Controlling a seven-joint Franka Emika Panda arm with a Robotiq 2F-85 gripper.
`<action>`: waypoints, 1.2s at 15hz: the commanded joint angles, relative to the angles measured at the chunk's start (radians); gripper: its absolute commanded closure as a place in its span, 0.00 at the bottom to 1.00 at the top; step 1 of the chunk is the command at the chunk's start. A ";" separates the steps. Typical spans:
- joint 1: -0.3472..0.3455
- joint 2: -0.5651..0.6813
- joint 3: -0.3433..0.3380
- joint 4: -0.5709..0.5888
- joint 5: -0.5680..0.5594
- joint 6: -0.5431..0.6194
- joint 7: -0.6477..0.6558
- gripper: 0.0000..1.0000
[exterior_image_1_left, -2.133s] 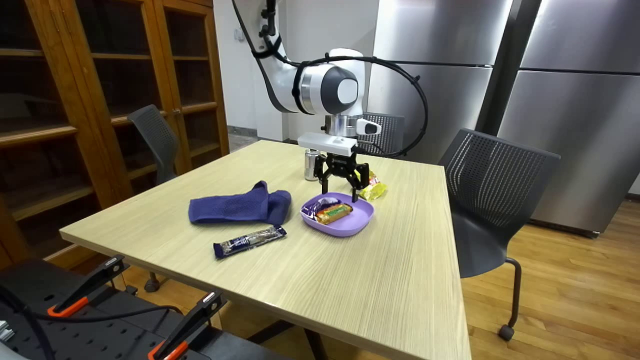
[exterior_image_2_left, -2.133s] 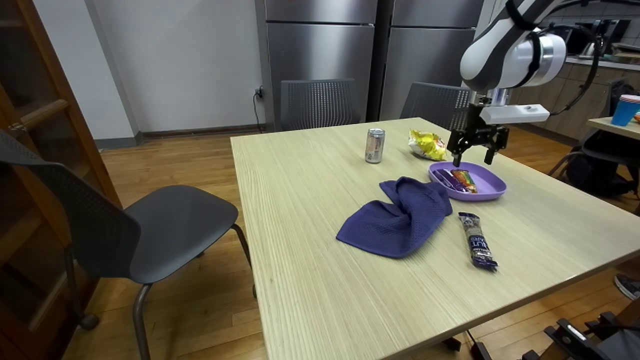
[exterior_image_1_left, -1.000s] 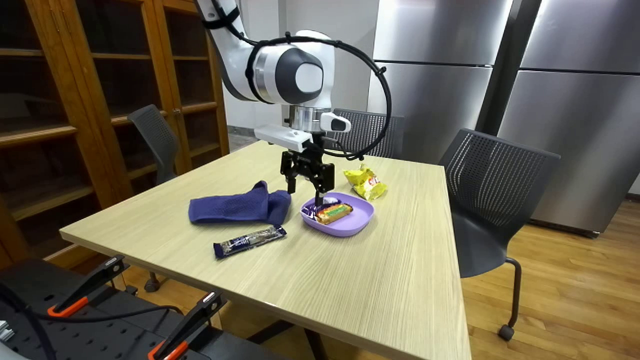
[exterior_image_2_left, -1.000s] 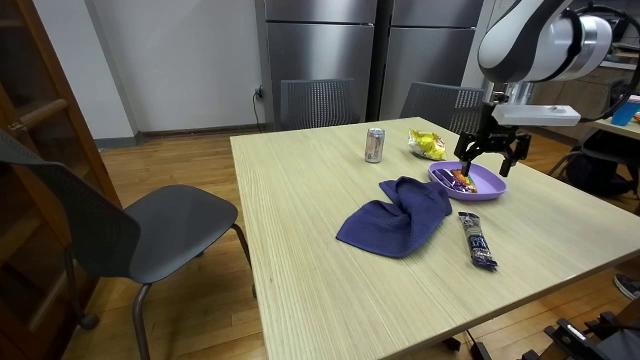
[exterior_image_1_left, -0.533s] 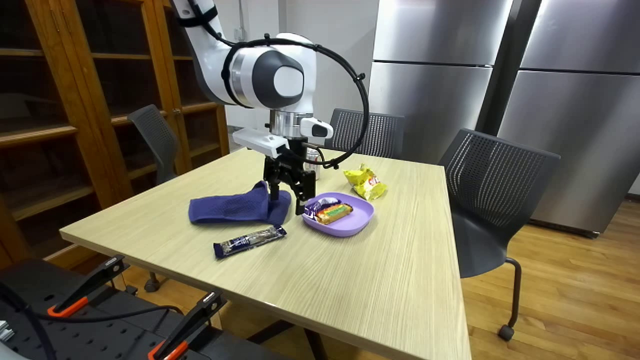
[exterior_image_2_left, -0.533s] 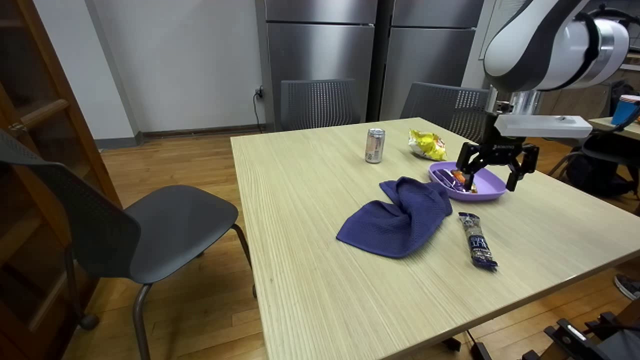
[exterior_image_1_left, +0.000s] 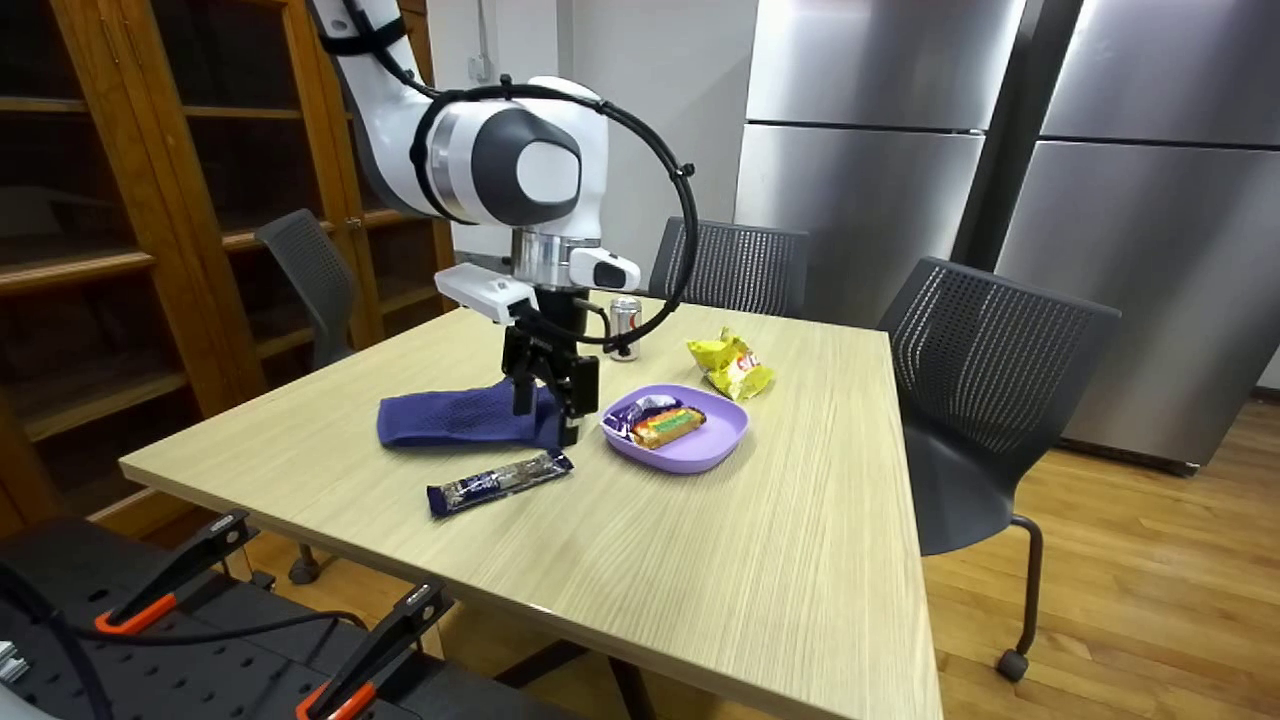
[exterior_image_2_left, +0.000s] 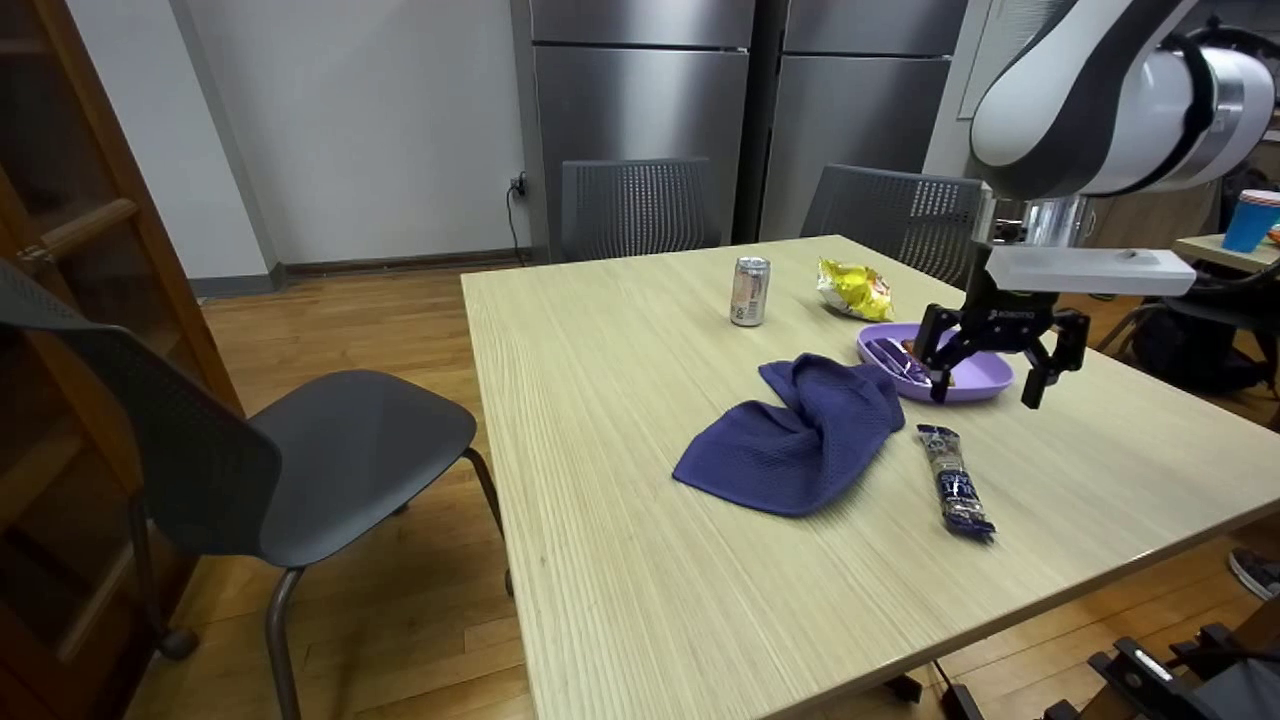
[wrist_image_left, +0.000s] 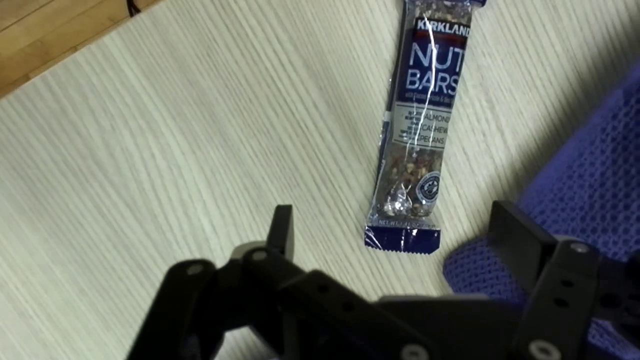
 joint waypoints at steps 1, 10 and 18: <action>0.023 -0.029 -0.001 -0.047 0.026 0.043 0.048 0.00; 0.076 0.029 0.002 -0.069 0.058 0.170 0.119 0.00; 0.112 0.093 -0.006 -0.081 0.087 0.266 0.167 0.00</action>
